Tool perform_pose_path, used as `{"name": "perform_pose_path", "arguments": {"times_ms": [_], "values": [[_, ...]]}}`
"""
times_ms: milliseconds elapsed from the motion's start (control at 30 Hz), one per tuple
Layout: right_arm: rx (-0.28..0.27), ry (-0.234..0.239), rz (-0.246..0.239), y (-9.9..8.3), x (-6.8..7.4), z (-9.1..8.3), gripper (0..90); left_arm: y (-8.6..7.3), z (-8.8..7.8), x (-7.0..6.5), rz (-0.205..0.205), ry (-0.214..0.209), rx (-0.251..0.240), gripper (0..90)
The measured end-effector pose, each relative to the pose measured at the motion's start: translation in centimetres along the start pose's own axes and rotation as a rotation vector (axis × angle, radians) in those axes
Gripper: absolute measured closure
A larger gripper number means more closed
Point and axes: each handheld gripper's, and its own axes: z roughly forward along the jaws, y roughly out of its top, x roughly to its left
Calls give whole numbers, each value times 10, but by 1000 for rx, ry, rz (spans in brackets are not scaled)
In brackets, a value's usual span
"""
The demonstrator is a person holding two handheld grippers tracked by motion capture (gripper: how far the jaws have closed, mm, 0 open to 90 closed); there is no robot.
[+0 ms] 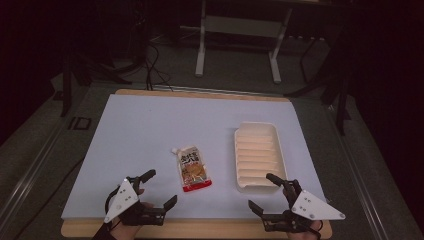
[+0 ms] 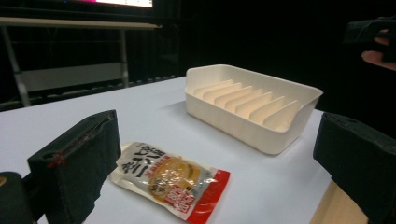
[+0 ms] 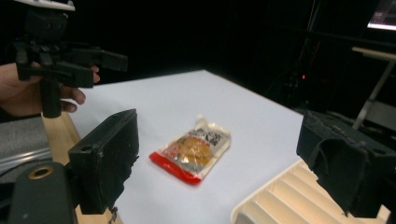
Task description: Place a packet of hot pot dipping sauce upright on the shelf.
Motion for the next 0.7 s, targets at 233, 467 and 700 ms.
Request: {"name": "perform_pose_path", "arguments": {"times_ms": [233,467,700], "values": [[26,31,0,3,2,-1,122,2,-1,2,-33,-86,-10,10],[32,37,-3,5,5,-1,110,7,0,-7,-23,-117,57,10],[40,27,-11,7,7,0,109,12,-1,-11,-11,-193,113,10]]}}
